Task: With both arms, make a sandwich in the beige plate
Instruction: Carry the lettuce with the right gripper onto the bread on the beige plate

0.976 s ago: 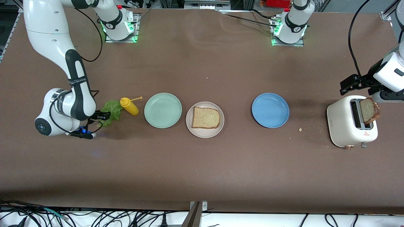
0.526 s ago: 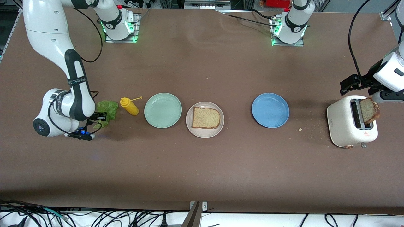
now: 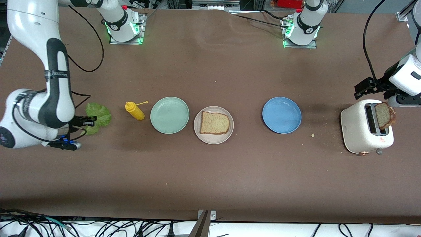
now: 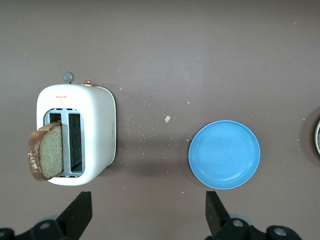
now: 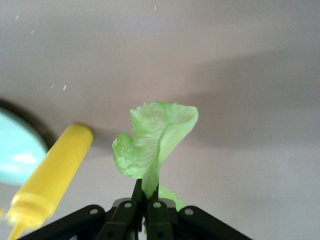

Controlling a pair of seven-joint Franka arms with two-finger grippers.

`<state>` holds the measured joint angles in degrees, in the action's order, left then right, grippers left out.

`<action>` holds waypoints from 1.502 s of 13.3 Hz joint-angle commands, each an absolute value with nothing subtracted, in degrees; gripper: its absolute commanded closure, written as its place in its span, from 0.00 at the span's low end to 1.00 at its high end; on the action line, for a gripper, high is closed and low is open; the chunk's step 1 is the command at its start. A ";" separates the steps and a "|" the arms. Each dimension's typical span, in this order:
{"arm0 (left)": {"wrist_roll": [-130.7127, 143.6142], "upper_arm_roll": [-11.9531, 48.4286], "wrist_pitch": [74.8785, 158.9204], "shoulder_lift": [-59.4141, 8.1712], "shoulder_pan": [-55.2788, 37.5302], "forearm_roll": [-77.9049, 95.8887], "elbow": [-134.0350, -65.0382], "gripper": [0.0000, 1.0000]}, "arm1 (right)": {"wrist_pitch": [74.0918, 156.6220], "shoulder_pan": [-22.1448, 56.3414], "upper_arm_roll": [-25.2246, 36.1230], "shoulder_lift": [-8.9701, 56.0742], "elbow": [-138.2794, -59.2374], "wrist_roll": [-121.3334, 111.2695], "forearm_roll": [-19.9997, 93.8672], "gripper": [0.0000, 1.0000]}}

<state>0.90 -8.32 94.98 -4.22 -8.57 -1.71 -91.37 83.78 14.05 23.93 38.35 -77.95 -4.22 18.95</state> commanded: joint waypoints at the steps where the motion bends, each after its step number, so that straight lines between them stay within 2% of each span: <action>1: 0.79 -8.00 95.45 -3.96 -8.35 -3.69 -91.58 0.00 | 74.30 14.06 24.79 37.36 -72.44 -3.69 19.42 1.00; 5: 0.88 -8.09 95.36 -3.96 -8.26 -4.39 -91.67 0.00 | 67.42 14.85 23.82 33.14 -70.84 3.93 22.48 1.00; 8: -0.61 -8.00 95.19 -4.04 -6.86 -8.43 -91.84 0.00 | 66.01 16.95 23.91 32.08 -70.75 14.73 32.14 1.00; 11: -5.95 -8.00 95.80 -5.88 -1.69 -10.55 -91.67 0.00 | 66.79 20.82 23.73 31.73 -70.84 21.00 39.52 1.00; 16: -17.13 -7.91 102.64 -9.84 7.28 -7.48 -93.51 0.00 | 77.23 27.41 23.38 36.02 -71.46 25.22 52.45 1.00; 20: -17.31 -7.91 117.92 -9.84 12.48 -3.25 -104.30 0.00 | 89.53 31.72 21.02 41.65 -71.45 24.35 64.84 1.00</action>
<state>-15.79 -8.63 112.00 -10.86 10.82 -5.04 -99.01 85.70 30.27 22.01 39.75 -71.65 24.38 59.94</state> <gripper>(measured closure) 0.000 0.956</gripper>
